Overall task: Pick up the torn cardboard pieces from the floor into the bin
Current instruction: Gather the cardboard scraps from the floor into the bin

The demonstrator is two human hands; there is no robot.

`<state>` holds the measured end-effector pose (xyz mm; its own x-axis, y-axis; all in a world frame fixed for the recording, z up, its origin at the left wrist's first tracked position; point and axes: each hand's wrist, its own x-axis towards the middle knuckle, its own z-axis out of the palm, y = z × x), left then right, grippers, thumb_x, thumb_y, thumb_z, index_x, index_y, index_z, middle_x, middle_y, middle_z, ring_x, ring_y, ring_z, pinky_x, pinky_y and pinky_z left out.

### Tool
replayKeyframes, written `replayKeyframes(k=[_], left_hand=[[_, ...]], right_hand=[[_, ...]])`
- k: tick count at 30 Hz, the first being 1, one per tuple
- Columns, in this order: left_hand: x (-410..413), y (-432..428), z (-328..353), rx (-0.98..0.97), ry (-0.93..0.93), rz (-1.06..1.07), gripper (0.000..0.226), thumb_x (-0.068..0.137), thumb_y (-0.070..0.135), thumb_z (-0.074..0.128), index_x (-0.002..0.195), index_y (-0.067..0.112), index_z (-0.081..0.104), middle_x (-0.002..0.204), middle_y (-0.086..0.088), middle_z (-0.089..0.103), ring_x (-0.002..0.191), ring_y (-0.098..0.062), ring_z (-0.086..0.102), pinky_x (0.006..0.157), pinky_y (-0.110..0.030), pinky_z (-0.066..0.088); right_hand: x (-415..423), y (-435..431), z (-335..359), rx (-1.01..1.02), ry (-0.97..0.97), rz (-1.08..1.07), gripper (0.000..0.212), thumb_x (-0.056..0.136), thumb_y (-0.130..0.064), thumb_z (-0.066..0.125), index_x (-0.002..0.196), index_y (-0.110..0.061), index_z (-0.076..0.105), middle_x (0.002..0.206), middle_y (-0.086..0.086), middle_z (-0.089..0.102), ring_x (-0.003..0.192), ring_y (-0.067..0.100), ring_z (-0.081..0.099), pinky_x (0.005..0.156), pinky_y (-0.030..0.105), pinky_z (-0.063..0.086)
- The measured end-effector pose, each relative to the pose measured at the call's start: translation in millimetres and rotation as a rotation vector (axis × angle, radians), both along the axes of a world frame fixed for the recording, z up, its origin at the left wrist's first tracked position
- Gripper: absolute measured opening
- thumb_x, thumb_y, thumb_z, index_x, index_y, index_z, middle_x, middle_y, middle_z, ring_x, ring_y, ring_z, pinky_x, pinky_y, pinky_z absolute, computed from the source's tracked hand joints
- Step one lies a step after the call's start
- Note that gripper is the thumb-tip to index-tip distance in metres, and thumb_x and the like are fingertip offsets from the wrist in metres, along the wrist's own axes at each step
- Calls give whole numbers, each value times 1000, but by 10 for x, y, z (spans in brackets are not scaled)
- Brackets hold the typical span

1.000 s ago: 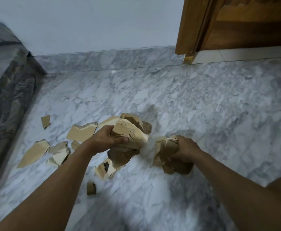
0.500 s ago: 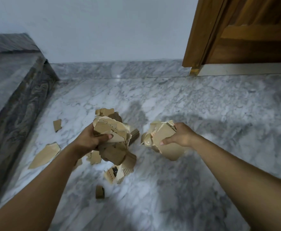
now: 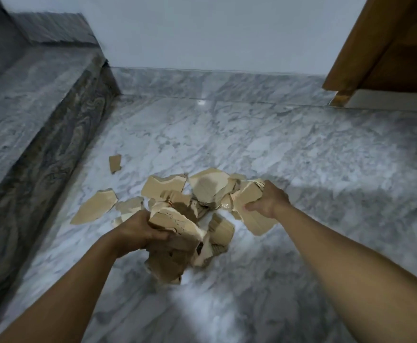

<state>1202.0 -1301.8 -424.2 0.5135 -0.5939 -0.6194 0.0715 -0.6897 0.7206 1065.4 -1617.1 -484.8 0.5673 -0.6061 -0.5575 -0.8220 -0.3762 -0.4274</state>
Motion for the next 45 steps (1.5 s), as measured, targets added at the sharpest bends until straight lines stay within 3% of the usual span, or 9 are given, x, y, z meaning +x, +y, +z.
replayKeyframes(k=[8, 15, 20, 23, 27, 33, 39, 43, 45], left_hand=[[271, -93, 131, -41, -56, -16, 46, 64, 17, 77, 109, 21, 68, 98, -4, 74, 89, -22, 69, 69, -36, 58], [875, -90, 260, 113, -112, -54, 49, 59, 17, 72, 107, 14, 69, 102, -9, 72, 96, -26, 68, 75, -38, 59], [1220, -384, 51, 224, -245, -152, 47, 58, 24, 78, 103, 10, 71, 103, -13, 71, 96, -29, 67, 85, -43, 57], [1311, -475, -215, 275, -336, -207, 38, 69, 26, 82, 103, 14, 70, 106, -10, 69, 97, -25, 65, 84, -39, 56], [1341, -493, -387, 267, -366, -221, 41, 51, 37, 80, 89, 24, 67, 102, -8, 68, 94, -24, 66, 82, -39, 58], [1337, -522, -437, 255, -426, -346, 83, 54, 44, 78, 133, 29, 56, 125, -2, 64, 116, -25, 57, 97, -37, 47], [1341, -535, -443, 218, -480, -387, 75, 41, 53, 71, 113, 38, 62, 109, -3, 65, 101, -27, 63, 88, -44, 55], [1277, -509, -357, 264, -502, -395, 84, 43, 56, 66, 125, 43, 53, 118, 3, 65, 111, -26, 58, 95, -45, 50], [1278, -484, -368, 257, -488, -397, 87, 46, 55, 67, 131, 44, 48, 121, 1, 64, 113, -26, 57, 96, -45, 50]], right_hand=[[-100, -91, 169, 243, -52, 59, 92, 40, -45, 99, 119, -20, 59, 111, -2, 69, 108, 22, 65, 90, 35, 55], [215, -85, 999, 501, -126, 61, 56, 57, -31, 98, 107, -21, 75, 100, -1, 78, 97, 18, 72, 79, 32, 59], [755, 214, 621, 381, -140, -58, 98, 30, -48, 101, 117, -18, 67, 111, 2, 72, 101, 22, 69, 88, 40, 59], [878, 438, 268, 241, -87, -81, 92, 50, -48, 95, 128, -12, 61, 130, 9, 62, 115, 26, 60, 97, 37, 53], [835, 634, 78, 28, 56, -127, 99, 66, -55, 86, 146, -24, 36, 155, 18, 16, 140, 44, 22, 109, 53, 33], [799, 682, 30, 53, -40, -149, 119, 44, -65, 87, 143, -22, 38, 142, 13, 49, 126, 37, 49, 101, 46, 48], [677, 811, 102, -44, -235, -105, 84, 64, -40, 91, 124, -22, 35, 118, 10, 60, 106, 35, 59, 85, 45, 54], [515, 793, 158, 44, -403, -226, 96, 62, -32, 94, 134, -30, 29, 111, 3, 58, 100, 27, 58, 81, 37, 50], [479, 749, 203, 48, -415, -245, 88, 59, -33, 95, 131, -27, 46, 110, 0, 65, 101, 24, 62, 82, 35, 51]])
